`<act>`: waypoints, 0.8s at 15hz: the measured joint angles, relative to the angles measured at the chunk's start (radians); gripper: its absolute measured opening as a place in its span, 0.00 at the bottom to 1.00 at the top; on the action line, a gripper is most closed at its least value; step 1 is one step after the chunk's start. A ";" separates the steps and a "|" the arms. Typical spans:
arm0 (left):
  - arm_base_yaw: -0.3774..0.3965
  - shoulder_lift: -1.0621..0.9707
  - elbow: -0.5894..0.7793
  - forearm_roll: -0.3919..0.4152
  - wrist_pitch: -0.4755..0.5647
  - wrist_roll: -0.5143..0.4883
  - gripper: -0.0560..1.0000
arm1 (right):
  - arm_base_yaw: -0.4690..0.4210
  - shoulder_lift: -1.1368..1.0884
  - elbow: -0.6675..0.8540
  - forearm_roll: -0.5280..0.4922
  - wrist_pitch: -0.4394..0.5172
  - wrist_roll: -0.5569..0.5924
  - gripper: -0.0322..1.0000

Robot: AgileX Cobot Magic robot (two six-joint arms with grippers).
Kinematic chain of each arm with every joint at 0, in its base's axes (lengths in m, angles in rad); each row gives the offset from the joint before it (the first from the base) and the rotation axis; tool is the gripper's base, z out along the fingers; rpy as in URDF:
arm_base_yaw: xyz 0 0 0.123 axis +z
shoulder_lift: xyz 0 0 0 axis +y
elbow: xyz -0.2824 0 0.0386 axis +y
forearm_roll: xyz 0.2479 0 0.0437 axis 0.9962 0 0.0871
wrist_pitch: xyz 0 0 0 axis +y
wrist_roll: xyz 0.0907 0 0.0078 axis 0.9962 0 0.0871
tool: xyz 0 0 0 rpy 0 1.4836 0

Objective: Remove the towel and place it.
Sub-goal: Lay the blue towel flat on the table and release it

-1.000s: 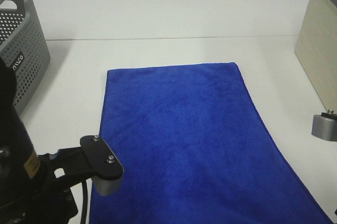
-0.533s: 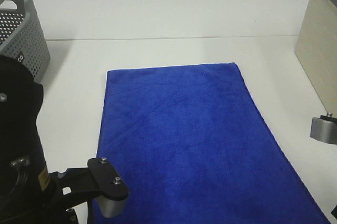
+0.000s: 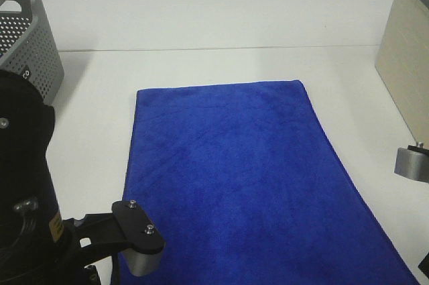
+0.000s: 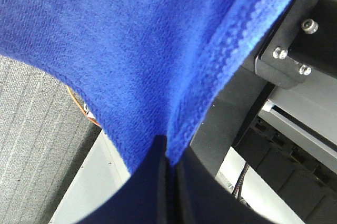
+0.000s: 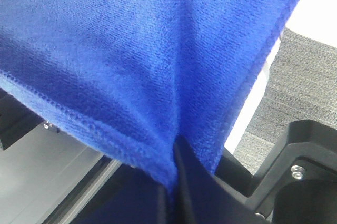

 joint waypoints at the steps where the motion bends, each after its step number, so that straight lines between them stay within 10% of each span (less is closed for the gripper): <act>1: 0.000 0.000 0.000 0.000 0.000 -0.004 0.05 | 0.000 0.000 0.000 0.000 0.000 0.003 0.07; 8: 0.000 0.000 0.000 0.000 0.044 -0.038 0.07 | 0.000 0.000 0.000 0.000 0.000 0.033 0.32; 12: 0.000 0.001 0.000 0.000 0.063 -0.049 0.37 | 0.000 0.000 0.000 -0.001 0.000 0.063 0.47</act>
